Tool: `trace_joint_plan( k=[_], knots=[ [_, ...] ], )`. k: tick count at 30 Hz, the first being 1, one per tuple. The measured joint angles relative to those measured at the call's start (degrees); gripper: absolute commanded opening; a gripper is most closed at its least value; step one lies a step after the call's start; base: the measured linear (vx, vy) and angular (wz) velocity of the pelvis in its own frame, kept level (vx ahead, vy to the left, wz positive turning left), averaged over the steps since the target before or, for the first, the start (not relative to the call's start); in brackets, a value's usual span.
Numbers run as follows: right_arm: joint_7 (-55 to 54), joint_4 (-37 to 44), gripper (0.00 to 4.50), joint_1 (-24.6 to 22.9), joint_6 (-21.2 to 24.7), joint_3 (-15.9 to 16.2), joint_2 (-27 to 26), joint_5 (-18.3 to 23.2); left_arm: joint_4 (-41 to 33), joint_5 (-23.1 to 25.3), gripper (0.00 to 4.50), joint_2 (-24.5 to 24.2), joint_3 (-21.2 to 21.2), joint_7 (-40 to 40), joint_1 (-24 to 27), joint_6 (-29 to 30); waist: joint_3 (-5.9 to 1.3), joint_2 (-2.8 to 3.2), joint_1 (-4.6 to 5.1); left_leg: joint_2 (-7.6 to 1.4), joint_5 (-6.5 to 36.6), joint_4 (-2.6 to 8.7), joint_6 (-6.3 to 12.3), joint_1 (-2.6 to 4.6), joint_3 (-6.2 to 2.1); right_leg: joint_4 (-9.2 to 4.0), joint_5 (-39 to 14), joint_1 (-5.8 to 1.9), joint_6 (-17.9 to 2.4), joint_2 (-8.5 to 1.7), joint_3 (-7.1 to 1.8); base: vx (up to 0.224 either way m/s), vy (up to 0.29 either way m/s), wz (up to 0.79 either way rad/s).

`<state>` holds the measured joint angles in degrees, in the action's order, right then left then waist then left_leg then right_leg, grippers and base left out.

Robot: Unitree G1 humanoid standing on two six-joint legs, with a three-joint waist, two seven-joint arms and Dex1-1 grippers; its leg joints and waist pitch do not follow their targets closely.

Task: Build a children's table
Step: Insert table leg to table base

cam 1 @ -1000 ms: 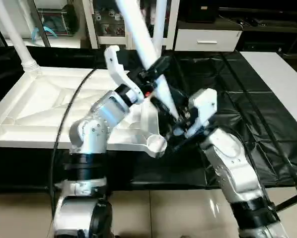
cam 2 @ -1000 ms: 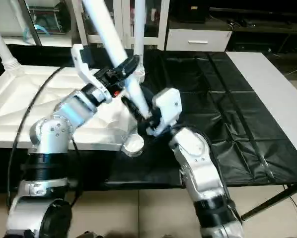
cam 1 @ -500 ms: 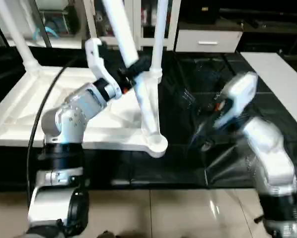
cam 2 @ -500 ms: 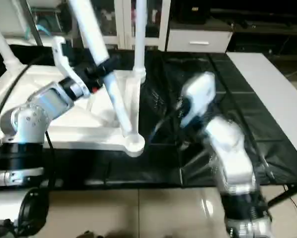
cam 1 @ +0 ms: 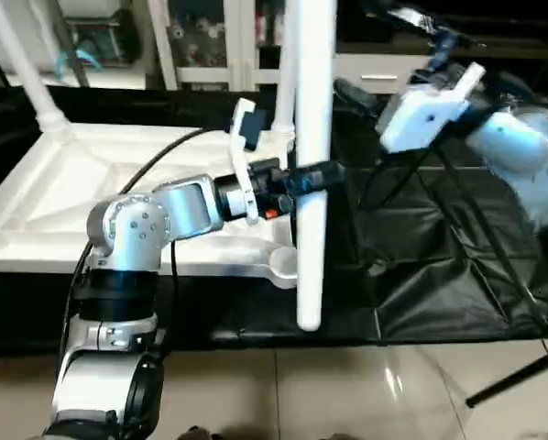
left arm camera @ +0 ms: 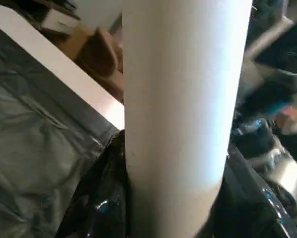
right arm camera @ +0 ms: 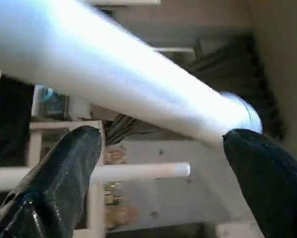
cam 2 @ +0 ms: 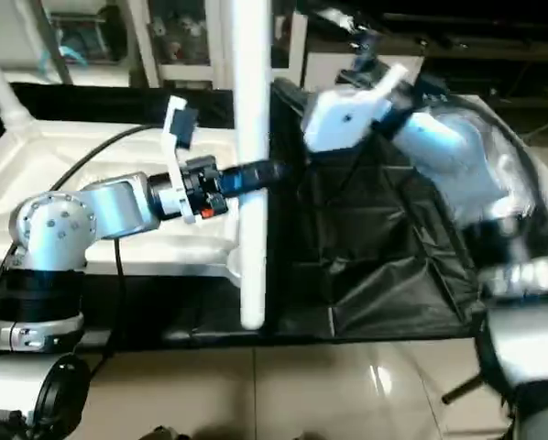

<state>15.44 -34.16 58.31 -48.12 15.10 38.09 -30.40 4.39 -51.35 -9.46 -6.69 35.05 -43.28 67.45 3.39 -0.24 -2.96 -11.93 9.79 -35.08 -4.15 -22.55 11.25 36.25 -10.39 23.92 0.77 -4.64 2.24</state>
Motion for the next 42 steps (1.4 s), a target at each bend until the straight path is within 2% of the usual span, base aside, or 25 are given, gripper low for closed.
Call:
trace_joint_plan(
  k=[3,7,11,14,17,20,25,26,28,34,42],
  knots=[
    [-6.7,-5.2,4.33,2.6,-5.5,2.6,0.3,-6.5,-1.1,-1.2,1.68,-0.4,0.1,0.0,0.3,2.7,0.05,-0.08,0.12,0.01,0.0,-0.19,0.07,-0.14,0.00,0.05,0.0,0.08,0.0,-0.01,-0.02,0.000,0.000,0.00],
    [-13.8,-10.2,4.33,6.5,-10.3,5.1,0.5,-12.9,-2.7,-1.8,1.68,-0.6,0.6,0.0,1.3,4.9,0.10,-0.17,0.54,-0.02,0.2,-0.55,0.26,-0.41,-0.05,0.13,0.0,0.17,0.0,-0.01,0.00,0.000,0.000,0.00],
    [-21.5,-12.4,4.33,8.3,-12.4,8.3,0.7,-19.2,-3.6,-2.7,1.68,-0.9,1.5,0.0,2.5,7.2,0.22,-0.39,0.80,-0.01,0.2,-0.75,0.34,-0.50,-0.05,0.19,0.0,0.16,0.0,-0.03,-0.04,0.000,0.000,0.00],
    [-28.7,-13.7,4.33,9.7,-12.7,10.2,1.1,-24.3,-4.0,-3.0,1.68,-1.2,2.0,0.0,2.7,9.0,0.43,-0.73,0.81,0.00,0.2,-0.88,0.33,-0.51,-0.06,0.34,0.0,0.19,0.0,-0.05,-0.05,0.000,0.000,0.00],
    [-36.5,-14.4,4.33,11.5,-12.8,12.1,1.4,-28.8,-4.3,-3.8,1.68,-0.6,2.3,0.0,2.7,10.2,0.46,-0.78,0.89,0.03,0.2,-0.96,0.34,-0.51,-0.07,0.38,0.0,0.18,0.0,-0.06,-0.10,0.000,0.000,0.00],
    [-41.8,-14.6,4.33,12.1,-13.2,12.6,1.6,-31.2,-4.3,-4.3,1.68,0.2,2.3,0.0,2.6,10.4,0.48,-0.82,1.07,0.02,0.2,-1.01,0.34,-0.50,-0.08,0.45,0.0,0.19,0.0,-0.05,-0.10,0.000,0.000,0.00],
    [-47.7,-17.7,4.33,14.0,-13.1,15.3,1.9,-35.0,-4.3,-4.3,1.67,-0.7,2.4,0.0,2.6,10.4,0.48,-0.81,1.27,0.01,0.2,-1.08,0.32,-0.49,-0.10,0.60,0.0,0.25,0.1,-0.01,-0.12,0.000,0.000,0.00],
    [-48.1,-18.3,4.05,14.2,-13.0,15.8,2.0,-35.5,-4.3,-4.3,1.67,-0.7,2.4,0.0,2.6,10.4,0.48,-0.81,1.30,0.01,0.2,-1.08,0.33,-0.49,-0.10,0.60,0.0,0.25,0.1,-0.01,-0.13,0.000,0.000,0.00],
    [-49.4,-20.4,3.98,14.5,-13.4,17.5,1.9,-36.6,-4.3,-4.3,1.67,-0.6,2.5,0.0,2.6,10.5,0.49,-0.82,1.33,0.01,0.2,-1.12,0.33,-0.51,-0.10,0.61,0.0,0.26,0.1,-0.01,-0.13,0.000,0.000,0.00],
    [-53.3,-22.4,3.55,15.6,-13.8,19.6,1.8,-38.9,-4.3,-4.1,1.67,-1.2,3.2,0.0,2.8,10.9,0.49,-0.81,1.33,0.01,0.2,-1.15,0.32,-0.61,-0.09,0.74,0.0,0.45,0.1,0.00,-0.17,0.000,0.000,0.00],
    [-58.2,-24.4,3.55,16.2,-13.3,22.8,1.3,-41.4,-4.3,-4.1,1.67,-1.5,4.4,0.0,3.4,11.4,0.49,-0.81,1.33,0.01,0.2,-1.17,0.32,-0.61,-0.09,0.75,0.0,0.45,0.1,0.01,-0.19,0.000,0.000,0.00]
  ],
)
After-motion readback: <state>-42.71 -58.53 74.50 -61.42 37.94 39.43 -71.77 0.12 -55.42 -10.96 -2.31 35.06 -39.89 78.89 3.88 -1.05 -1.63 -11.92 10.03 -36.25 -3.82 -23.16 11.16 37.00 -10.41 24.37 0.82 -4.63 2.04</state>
